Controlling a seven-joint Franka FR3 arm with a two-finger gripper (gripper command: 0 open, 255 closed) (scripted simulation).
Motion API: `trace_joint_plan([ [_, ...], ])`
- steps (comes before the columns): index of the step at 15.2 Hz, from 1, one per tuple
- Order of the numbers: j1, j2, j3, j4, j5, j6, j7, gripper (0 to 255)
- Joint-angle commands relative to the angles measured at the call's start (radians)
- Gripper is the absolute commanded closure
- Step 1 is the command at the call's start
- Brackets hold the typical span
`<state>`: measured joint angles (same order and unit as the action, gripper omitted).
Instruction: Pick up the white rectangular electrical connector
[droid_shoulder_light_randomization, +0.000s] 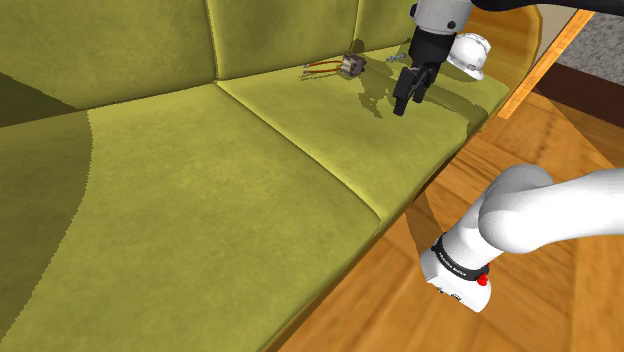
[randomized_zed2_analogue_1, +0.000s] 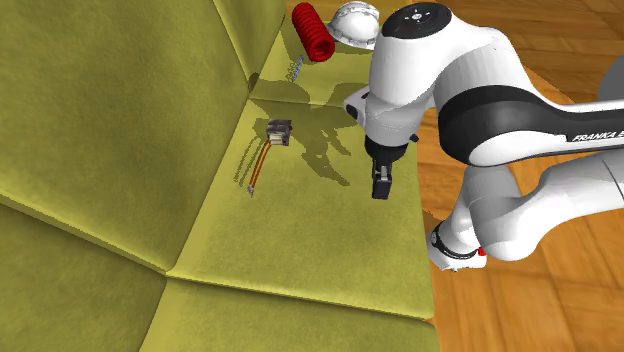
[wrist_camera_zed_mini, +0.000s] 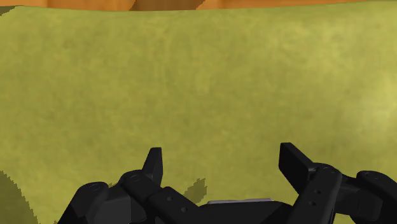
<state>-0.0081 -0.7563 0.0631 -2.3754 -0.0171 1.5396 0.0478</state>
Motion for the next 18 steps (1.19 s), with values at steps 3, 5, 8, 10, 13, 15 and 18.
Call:
trace_joint_plan([
  [3, -0.011, 0.067, -0.023, 0.047, -0.015, 0.027, -0.026, 0],
  [5, -0.02, 0.134, -0.044, 0.099, -0.027, 0.05, -0.052, 0],
  [8, -0.032, 0.236, -0.075, 0.185, -0.04, 0.078, -0.09, 0],
  [10, -0.039, 0.305, -0.094, 0.249, -0.044, 0.091, -0.116, 0],
  [13, -0.047, 0.409, -0.121, 0.352, -0.044, 0.102, -0.154, 0],
  [15, -0.052, 0.48, -0.138, 0.428, -0.04, 0.104, -0.18, 0],
  [18, -0.062, 0.589, -0.162, 0.552, -0.029, 0.098, -0.219, 0],
])
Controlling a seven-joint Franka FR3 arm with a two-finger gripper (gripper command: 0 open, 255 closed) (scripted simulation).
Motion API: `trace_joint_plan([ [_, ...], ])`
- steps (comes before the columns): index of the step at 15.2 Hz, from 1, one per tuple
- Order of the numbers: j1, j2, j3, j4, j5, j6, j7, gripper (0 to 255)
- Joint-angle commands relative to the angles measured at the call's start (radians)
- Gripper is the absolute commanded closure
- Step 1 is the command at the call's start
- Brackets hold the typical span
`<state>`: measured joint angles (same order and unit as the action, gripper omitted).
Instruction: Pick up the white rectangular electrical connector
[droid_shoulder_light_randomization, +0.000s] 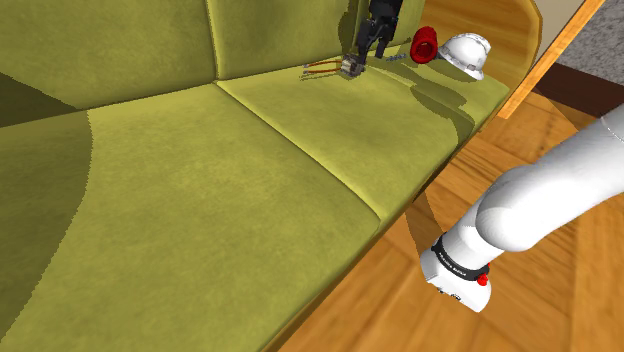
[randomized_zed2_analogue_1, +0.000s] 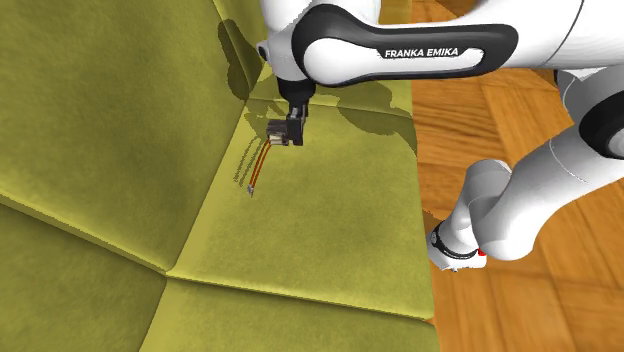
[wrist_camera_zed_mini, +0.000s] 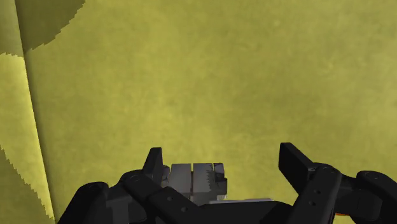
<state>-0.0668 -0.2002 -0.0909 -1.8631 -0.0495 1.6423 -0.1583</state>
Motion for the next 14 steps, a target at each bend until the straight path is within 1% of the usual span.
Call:
trace_joint_plan([
  [1, -0.007, 0.07, -0.015, 0.085, 0.009, -0.009, -0.027, 0],
  [3, -0.014, 0.134, -0.026, 0.164, 0.019, -0.019, -0.049, 0],
  [10, -0.014, 0.122, -0.026, 0.056, 0.018, 0.077, -0.046, 0],
  [12, -0.014, 0.121, -0.026, 0.048, 0.018, 0.085, -0.045, 0],
  [13, -0.015, 0.123, -0.026, 0.049, 0.018, 0.085, -0.046, 255],
  [14, -0.015, 0.124, -0.026, 0.051, 0.018, 0.085, -0.046, 255],
])
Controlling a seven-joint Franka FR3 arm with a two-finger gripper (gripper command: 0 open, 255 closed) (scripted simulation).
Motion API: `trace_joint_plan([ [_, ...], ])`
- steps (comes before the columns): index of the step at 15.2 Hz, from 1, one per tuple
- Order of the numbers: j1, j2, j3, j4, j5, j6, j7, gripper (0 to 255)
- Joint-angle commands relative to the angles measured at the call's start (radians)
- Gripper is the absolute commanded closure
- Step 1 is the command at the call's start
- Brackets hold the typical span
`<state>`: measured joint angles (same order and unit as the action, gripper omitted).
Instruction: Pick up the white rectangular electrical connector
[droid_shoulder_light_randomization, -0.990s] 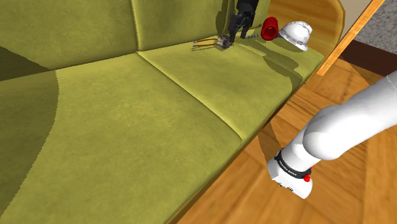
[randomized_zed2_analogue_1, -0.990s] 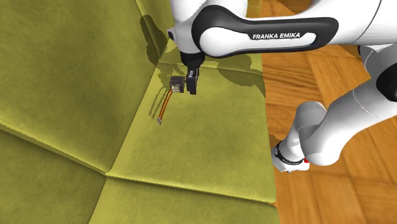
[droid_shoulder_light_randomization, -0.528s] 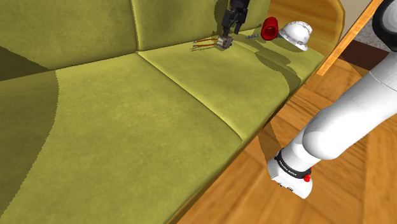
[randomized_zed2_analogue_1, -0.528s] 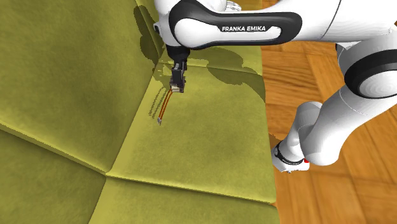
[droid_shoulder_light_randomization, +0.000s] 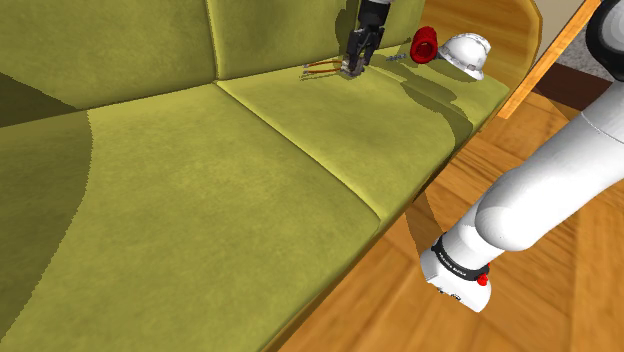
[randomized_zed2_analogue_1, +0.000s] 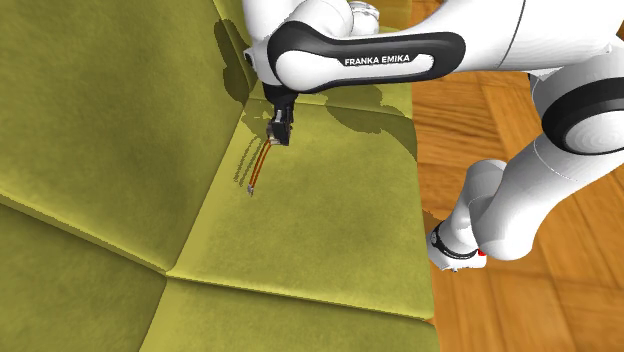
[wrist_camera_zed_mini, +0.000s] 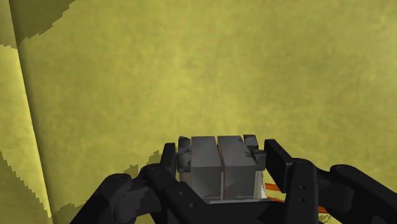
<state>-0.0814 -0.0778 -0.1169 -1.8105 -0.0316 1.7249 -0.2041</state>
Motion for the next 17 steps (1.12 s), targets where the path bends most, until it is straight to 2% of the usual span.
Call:
trace_joint_plan([
  [1, 0.0, 0.002, 0.0, -0.002, 0.0, 0.002, 0.0, 255],
  [8, 0.0, -0.001, 0.0, -0.005, 0.0, 0.002, 0.0, 255],
  [17, 0.0, 0.015, 0.0, 0.136, 0.002, -0.122, -0.004, 255],
])
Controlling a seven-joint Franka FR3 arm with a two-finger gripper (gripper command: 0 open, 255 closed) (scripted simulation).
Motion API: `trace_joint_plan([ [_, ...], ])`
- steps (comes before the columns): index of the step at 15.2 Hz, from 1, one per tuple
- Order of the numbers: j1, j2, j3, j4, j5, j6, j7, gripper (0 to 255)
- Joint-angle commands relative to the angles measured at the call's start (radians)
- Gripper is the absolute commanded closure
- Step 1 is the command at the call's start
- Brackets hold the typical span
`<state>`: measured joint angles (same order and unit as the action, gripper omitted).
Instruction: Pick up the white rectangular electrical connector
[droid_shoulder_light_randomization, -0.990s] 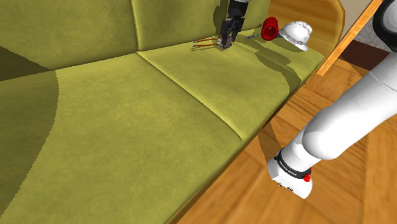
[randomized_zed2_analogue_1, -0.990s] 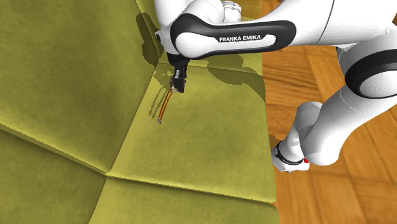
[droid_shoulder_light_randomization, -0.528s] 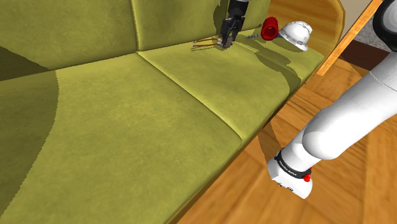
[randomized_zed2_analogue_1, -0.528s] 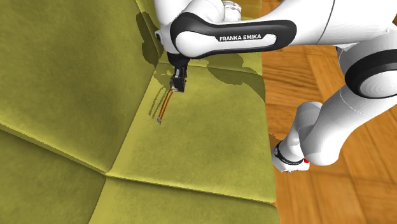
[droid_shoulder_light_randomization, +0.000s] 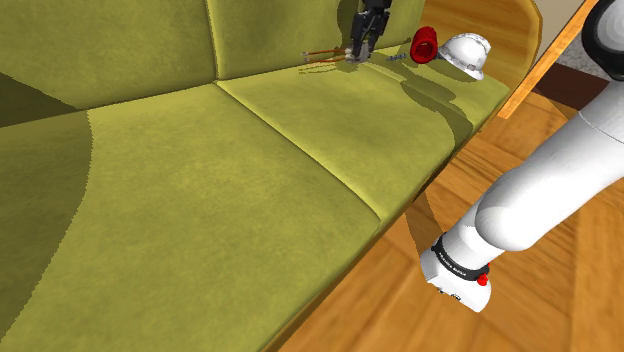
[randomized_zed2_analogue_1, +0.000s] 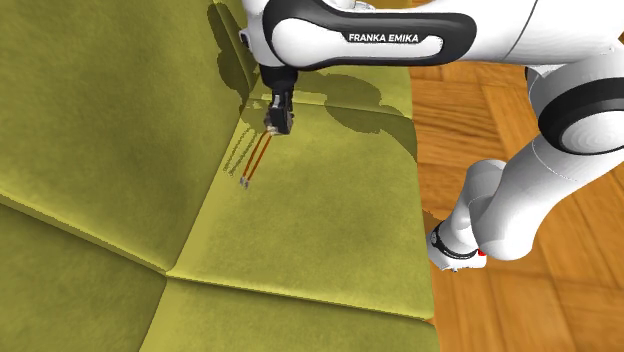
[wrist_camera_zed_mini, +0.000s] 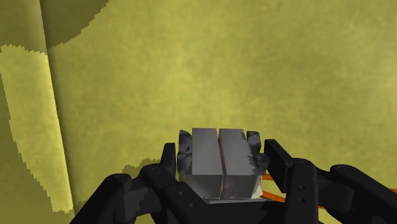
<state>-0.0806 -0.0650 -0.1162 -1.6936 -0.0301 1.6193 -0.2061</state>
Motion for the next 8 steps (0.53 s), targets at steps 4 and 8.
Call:
trace_joint_plan([
  [4, -0.001, 0.016, -0.001, 0.09, 0.002, -0.074, -0.004, 255],
  [8, -0.001, 0.026, -0.001, 0.13, 0.003, -0.105, -0.005, 255],
])
